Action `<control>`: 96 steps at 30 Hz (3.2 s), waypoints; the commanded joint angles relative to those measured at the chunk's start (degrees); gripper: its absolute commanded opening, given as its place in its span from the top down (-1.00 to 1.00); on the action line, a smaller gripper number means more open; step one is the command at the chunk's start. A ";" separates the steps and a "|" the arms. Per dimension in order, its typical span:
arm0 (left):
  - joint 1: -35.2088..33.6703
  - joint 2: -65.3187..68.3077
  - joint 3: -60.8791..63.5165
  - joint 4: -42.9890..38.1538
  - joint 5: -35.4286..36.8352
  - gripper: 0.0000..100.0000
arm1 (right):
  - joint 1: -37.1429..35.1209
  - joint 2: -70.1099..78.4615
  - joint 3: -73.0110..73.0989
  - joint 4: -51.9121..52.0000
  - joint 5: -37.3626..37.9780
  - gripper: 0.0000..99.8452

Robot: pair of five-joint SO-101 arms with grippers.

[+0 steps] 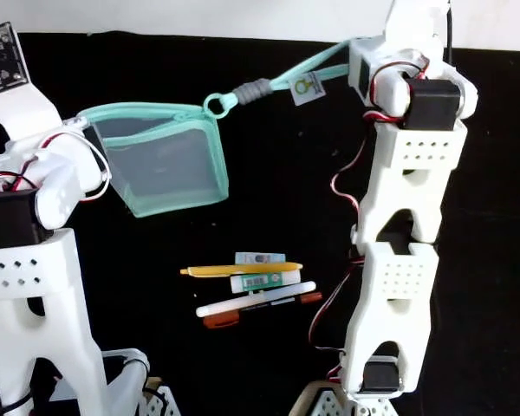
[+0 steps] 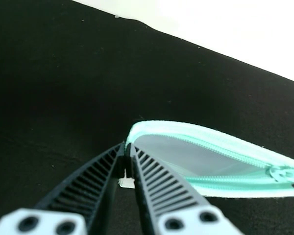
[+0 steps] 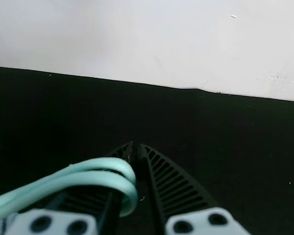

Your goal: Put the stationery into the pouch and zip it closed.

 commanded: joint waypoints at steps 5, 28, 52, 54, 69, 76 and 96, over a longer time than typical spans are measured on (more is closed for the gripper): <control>4.62 1.63 0.66 -0.70 0.18 0.99 | 1.89 -0.31 -4.79 0.22 -3.52 0.98; 4.88 1.63 0.75 -1.41 0.09 0.99 | -18.42 -0.75 -2.24 7.34 -7.56 0.62; 4.88 1.63 0.75 -1.41 0.00 0.99 | -21.85 -25.01 46.29 7.16 -5.10 0.62; 4.88 1.63 0.75 -1.41 0.00 0.99 | -21.85 -28.35 52.00 7.16 -5.10 0.62; 4.88 1.63 0.66 -1.41 0.00 0.99 | -22.02 -48.84 82.51 7.08 16.00 0.62; 4.88 1.63 0.66 -1.41 0.00 0.99 | -22.90 -57.36 97.98 6.99 26.64 0.62; 4.88 1.63 0.66 -1.41 -0.62 0.99 | -31.96 -60.00 126.20 -14.73 29.10 0.62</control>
